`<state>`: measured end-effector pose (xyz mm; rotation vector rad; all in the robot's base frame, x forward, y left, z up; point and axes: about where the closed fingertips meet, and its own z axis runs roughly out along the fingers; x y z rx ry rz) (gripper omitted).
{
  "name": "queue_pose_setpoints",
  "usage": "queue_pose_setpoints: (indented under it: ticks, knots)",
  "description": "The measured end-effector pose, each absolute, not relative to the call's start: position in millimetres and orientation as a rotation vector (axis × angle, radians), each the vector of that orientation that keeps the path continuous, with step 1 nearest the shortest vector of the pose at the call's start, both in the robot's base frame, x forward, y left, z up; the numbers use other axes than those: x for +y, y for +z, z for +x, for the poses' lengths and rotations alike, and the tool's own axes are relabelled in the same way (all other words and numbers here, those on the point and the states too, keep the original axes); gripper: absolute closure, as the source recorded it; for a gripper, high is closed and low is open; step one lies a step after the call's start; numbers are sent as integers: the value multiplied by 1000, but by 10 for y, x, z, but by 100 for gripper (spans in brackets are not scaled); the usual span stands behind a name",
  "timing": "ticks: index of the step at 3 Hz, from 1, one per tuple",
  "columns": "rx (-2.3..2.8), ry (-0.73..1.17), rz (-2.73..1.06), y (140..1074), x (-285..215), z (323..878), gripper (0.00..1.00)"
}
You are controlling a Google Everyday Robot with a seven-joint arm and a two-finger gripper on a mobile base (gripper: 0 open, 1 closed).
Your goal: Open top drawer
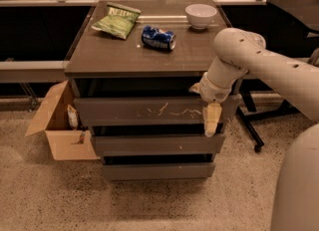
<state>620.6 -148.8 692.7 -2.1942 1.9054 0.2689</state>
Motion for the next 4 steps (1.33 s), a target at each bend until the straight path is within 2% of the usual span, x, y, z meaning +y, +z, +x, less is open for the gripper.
queue_pose_setpoints:
  ticks: [1,4]
  knots:
    - [1935,264,-2194,6765,-1493,6357,2]
    - [1888,321,-2190,6815,-1377,6150,71]
